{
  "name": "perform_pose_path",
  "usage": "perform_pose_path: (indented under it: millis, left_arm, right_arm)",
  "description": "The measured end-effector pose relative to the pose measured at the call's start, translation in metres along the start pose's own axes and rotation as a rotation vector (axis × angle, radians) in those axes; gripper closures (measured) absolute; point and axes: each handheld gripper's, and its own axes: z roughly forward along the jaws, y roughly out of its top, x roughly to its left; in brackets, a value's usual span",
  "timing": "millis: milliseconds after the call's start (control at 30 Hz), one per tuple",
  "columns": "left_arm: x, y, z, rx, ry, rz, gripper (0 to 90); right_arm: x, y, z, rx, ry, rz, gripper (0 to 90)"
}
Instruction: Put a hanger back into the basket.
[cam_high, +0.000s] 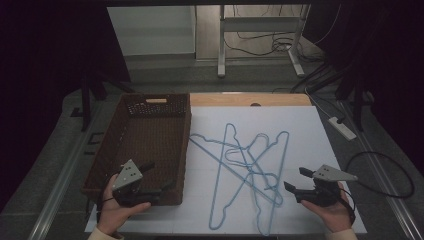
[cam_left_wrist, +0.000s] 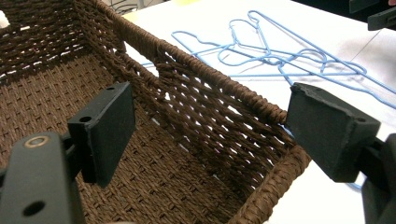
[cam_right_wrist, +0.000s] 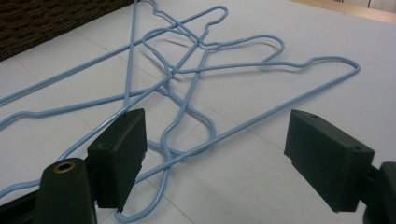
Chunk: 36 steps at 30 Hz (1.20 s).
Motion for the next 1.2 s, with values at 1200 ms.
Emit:
perform_pose_path:
  millis: [1200]
  left_arm:
    - [-0.0034,-0.0001,-0.0037,-0.014,-0.005,0.003,18.3]
  right_arm:
    - [0.0057,0.0083,0.0025,0.014,-0.006,-0.014,24.0]
